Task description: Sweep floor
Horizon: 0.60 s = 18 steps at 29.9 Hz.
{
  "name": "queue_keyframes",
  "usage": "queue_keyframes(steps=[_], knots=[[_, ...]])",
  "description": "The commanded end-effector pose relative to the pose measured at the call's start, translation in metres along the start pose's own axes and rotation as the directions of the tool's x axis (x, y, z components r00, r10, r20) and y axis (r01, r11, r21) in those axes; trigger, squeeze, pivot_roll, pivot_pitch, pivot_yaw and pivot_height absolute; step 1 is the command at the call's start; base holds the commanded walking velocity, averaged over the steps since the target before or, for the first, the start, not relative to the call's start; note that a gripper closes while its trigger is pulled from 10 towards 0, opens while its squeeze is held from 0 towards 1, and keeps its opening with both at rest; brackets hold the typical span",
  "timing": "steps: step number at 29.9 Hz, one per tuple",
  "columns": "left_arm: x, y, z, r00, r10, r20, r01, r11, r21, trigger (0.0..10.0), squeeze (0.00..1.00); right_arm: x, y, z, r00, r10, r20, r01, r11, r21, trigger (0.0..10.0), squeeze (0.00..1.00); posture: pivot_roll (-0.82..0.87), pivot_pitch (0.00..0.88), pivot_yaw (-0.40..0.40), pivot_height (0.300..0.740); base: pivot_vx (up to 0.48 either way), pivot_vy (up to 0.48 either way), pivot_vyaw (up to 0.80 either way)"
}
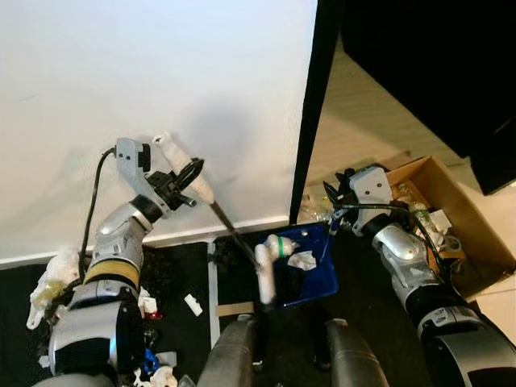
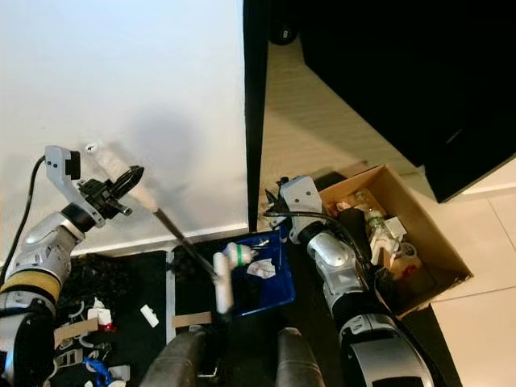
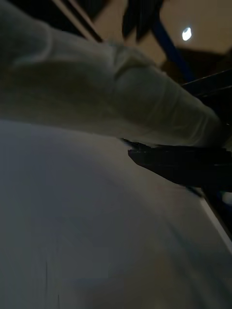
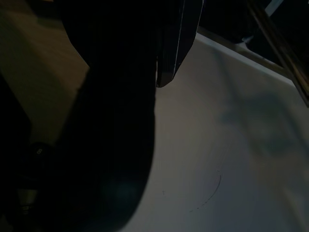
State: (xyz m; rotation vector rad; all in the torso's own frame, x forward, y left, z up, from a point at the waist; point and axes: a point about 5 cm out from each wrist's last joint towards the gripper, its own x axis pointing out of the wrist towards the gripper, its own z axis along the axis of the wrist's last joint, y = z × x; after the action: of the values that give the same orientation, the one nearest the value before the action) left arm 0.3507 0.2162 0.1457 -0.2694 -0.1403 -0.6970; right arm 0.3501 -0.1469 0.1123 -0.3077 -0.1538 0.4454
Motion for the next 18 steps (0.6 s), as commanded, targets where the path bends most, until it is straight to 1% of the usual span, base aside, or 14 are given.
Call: queue_keyframes(steps=[1, 3, 4, 6, 10, 13, 15, 17, 18], knots=[[-0.001, -0.004, -0.003, 0.999, -0.026, 0.019, 0.026, 0.999, -0.024, 10.0, 0.0, -0.012, 0.011, -0.023, 0.992, 0.043, -0.116, -0.043, 0.999, 0.003, 10.0, 0.0, 0.12, 0.313, 0.052, 0.74, 0.0, 0.0, 0.0], [0.006, -0.01, -0.001, 0.998, -0.051, 0.047, 0.053, 0.998, -0.026, 10.0, 0.0, -0.011, 0.012, -0.023, 0.992, 0.045, -0.115, -0.045, 0.999, 0.004, 10.0, 0.0, 0.13, 0.306, 0.052, 0.74, 0.0, 0.0, 0.0], [0.006, -0.01, -0.001, 0.998, -0.051, 0.047, 0.053, 0.998, -0.026, 10.0, 0.0, -0.011, 0.012, -0.023, 0.992, 0.045, -0.115, -0.045, 0.999, 0.004, 10.0, 0.0, 0.13, 0.306, 0.052, 0.74, 0.0, 0.0, 0.0], [0.011, -0.017, 0.003, 0.993, -0.092, 0.072, 0.095, 0.995, -0.031, 10.0, 0.0, -0.01, 0.012, -0.022, 0.992, 0.046, -0.113, -0.046, 0.999, 0.005, 10.0, 0.0, 0.13, 0.301, 0.055, 0.74, 0.0, 0.0, 0.0], [0.011, -0.022, 0.008, 0.989, -0.128, 0.071, 0.13, 0.991, -0.021, 10.0, 0.0, -0.009, 0.013, -0.021, 0.993, 0.045, -0.11, -0.045, 0.999, 0.005, 10.0, 0.0, 0.13, 0.295, 0.06, 0.74, 0.0, 0.0, 0.0], [0.001, -0.024, 0.016, 0.987, -0.155, 0.047, 0.154, 0.988, 0.023, 10.0, 0.0, -0.009, 0.011, -0.02, 0.994, 0.036, -0.103, -0.035, 0.999, 0.006, 10.0, 0.0, 0.14, 0.283, 0.071, 0.74, 0.0, 0.0, 0.0], [-0.007, -0.023, 0.023, 0.99, -0.138, 0.01, 0.137, 0.989, 0.061, 10.0, 0.0, -0.01, 0.01, -0.02, 0.995, 0.029, -0.098, -0.028, 1.0, 0.007, 10.0, 0.0, 0.15, 0.278, 0.077, 0.74, 0.0, 0.0, 0.0], [-0.014, -0.022, 0.028, 0.995, -0.1, -0.022, 0.102, 0.99, 0.098, 10.0, 0.0, -0.011, 0.01, -0.02, 0.996, 0.022, -0.091, -0.021, 1.0, 0.01, 10.0, 0.0, 0.16, 0.273, 0.081, 0.74, 0.0, 0.0, 0.0], [-0.018, -0.023, 0.032, 0.997, -0.069, -0.016, 0.07, 0.993, 0.091, 10.0, 0.0, -0.011, 0.009, -0.02, 0.996, 0.016, -0.086, -0.015, 1.0, 0.013, 10.0, 0.0, 0.16, 0.269, 0.086, 0.74, 0.0, 0.0, 0.0]])
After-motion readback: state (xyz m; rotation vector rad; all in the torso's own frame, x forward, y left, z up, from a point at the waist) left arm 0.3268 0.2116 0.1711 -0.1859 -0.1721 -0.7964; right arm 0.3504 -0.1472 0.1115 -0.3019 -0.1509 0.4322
